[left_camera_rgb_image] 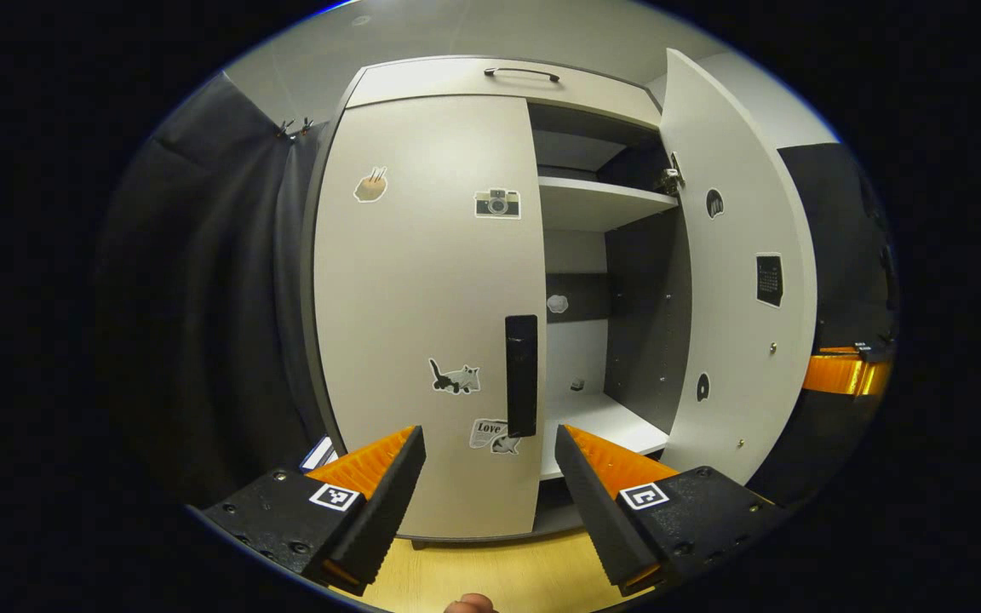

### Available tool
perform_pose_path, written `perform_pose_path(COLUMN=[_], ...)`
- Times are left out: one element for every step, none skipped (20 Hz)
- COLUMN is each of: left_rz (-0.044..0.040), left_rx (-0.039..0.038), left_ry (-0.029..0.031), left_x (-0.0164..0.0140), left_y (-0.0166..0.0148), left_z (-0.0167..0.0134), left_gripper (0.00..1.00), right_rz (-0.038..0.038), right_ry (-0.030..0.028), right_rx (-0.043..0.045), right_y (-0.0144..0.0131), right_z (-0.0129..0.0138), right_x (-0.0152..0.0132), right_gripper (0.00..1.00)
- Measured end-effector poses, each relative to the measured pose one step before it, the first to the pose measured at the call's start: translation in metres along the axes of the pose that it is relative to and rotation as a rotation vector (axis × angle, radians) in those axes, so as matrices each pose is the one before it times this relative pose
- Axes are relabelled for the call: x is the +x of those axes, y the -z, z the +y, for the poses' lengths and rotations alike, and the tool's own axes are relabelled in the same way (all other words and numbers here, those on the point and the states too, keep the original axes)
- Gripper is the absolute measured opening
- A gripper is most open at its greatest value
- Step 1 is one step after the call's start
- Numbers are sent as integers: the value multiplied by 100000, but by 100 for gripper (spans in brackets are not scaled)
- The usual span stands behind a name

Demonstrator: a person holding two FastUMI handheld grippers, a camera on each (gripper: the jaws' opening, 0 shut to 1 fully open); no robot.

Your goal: Open the right door of the double-door shoe cabinet with the right hand, and open the left door with the left hand.

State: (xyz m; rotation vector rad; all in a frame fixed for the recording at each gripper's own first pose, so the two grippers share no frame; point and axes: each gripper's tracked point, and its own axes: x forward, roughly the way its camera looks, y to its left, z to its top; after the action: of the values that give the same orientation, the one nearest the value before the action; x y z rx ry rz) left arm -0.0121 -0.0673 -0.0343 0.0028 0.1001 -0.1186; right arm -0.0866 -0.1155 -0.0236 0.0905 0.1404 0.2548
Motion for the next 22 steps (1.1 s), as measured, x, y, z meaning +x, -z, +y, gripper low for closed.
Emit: perform_pose_path(left_rz=[226, 158, 220, 209, 140, 124, -13, -144, 48, 24, 112, 189, 132, 258, 254, 118, 93, 186, 211, 190, 263, 355], left_rx=[-45, -193, -231, -161, 151, 317, 390, 234, 137, 116, 216, 314, 121, -120, -218, -195, -77, 49, 47, -7, -6, -20], left_ry=[323, 422, 655, 893, 970, 597, 678, 614, 622, 477, 227, -52, -130, -86, -117, -167, -308, -557, -619, -606, -587, -630], left_x=[20, 7, 139, 73, 43, 63, -30, -12, -110, -16, 34, 23, 68, 82, 76, 134, 195, 219, 226, 271, 384, 338], left_y=[104, 43, 60, -8, 56, 16, -39, -36, 57, -42, 44, 18, 68, 1, 89, 15, 27, 25, 72, 6, 67, 52], left_z=[-164, -254, -316, -448, -496, -387, -406, -406, -424, -298, -219, -92, -65, -102, -42, 12, -29, 45, 170, 257, 239, 180], left_gripper=[95, 95, 95, 96, 95, 95, 95, 95, 95, 95, 95, 95, 95, 95, 95, 95, 95, 95, 95, 95, 95, 95], right_rz=[-452, -391, -586, -592, -500, -137, -192, -506, -383, -369, -499, -412, -624, -250, -325, -125, 265, 704, 237, 115, -237, 119], right_ry=[1827, 1772, 1431, 1216, 981, 946, 821, 826, 1192, 1103, 1129, 1282, 1165, 991, -1439, -2063, -1208, -115, -233, 249, -224, -377], right_rx=[-497, -464, -837, -668, -452, -467, -599, -175, 842, 922, 835, 308, 28, 163, 1610, 3237, 2757, 1417, 506, 270, 141, 123], right_y=[-117, -4, -120, 0, -110, -79, 11, -70, -40, 23, -79, -23, -113, 27, -32, 24, 156, 529, 154, -15, -157, 75], right_z=[-481, -504, -398, -336, -396, -392, -489, -498, -445, -393, -603, -691, -604, -548, -110, 323, 353, 40, -57, -175, -45, 74], right_x=[-228, -112, -205, -88, -49, 324, 73, -40, -89, -20, 14, 164, 27, 107, -93, -119, -2, 64, -255, -40, -236, 66], right_gripper=[11, 11, 11, 10, 10, 10, 10, 10, 10, 10, 10, 10, 10, 8, 5, 3, 3, 3, 3, 4, 3, 3])
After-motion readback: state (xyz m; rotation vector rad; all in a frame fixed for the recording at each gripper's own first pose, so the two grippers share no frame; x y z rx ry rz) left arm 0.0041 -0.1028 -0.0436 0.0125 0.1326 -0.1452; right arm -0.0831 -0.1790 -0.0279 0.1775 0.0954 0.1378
